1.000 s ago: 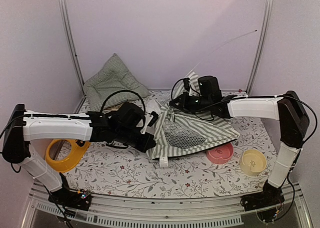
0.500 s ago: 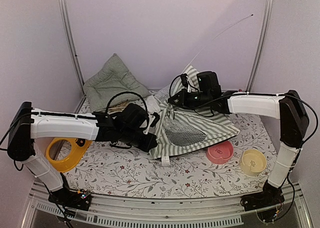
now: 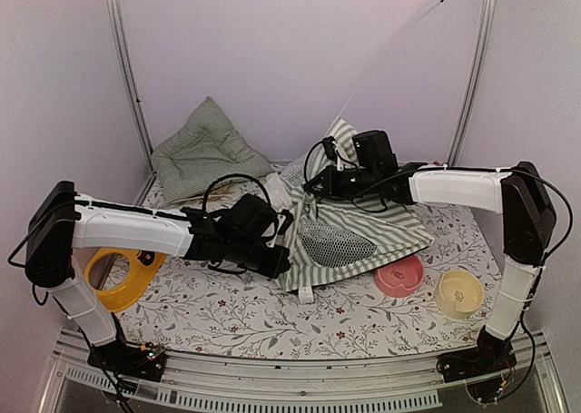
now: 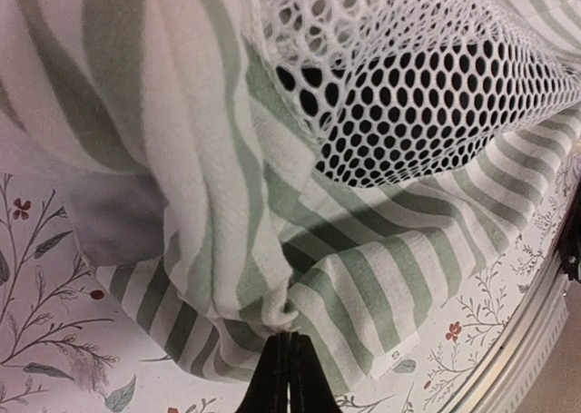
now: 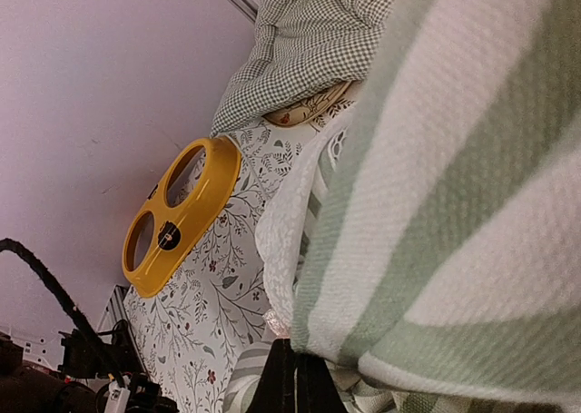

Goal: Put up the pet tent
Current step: Adjust the tent pole in the pole socket of the pet tent.

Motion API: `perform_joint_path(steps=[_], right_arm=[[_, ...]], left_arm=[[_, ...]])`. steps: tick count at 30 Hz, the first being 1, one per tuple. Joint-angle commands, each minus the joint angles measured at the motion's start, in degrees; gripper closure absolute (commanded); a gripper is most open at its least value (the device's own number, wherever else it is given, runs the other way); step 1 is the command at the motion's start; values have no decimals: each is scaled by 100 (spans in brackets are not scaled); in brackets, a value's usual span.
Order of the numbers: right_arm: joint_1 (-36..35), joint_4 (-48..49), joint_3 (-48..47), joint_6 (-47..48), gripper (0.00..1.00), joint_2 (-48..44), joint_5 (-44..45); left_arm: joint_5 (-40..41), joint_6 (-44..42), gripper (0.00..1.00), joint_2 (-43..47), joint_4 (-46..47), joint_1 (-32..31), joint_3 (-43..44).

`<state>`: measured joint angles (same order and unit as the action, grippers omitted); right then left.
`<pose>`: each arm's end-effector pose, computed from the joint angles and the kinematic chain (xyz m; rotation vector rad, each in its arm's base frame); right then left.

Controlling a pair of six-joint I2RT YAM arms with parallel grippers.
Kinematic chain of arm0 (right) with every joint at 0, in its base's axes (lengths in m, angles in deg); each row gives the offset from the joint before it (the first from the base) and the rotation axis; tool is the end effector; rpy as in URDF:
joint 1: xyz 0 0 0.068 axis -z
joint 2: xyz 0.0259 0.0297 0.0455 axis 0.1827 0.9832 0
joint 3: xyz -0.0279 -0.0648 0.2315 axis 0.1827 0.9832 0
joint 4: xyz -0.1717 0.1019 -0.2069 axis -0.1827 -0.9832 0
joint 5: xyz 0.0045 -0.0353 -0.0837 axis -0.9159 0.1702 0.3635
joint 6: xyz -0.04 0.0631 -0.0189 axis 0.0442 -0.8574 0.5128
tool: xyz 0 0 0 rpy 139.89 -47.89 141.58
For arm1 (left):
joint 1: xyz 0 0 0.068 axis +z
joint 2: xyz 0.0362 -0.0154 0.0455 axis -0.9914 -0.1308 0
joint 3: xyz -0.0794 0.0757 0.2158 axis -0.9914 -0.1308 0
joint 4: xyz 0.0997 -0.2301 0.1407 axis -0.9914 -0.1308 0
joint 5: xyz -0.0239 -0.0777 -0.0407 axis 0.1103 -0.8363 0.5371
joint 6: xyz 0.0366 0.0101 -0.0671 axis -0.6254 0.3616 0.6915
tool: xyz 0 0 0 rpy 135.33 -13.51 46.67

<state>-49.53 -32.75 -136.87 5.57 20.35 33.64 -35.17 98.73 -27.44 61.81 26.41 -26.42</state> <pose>0.3522 0.3182 0.1985 -0.4578 2.1654 1.1159 0.2175 -0.3238 0.1263 0.5390 2.5009 -0.6576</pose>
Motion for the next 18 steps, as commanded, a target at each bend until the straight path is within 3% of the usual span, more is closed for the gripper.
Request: perform_joint_path(steps=[1,18], right_arm=[[-207,-601,-65,285,100,256,-539],[-204,-715,-141,432,100,255,-644]], left_arm=[[368,110,100,125,1075,135,82],[411,279,100,67,1250,41,110]])
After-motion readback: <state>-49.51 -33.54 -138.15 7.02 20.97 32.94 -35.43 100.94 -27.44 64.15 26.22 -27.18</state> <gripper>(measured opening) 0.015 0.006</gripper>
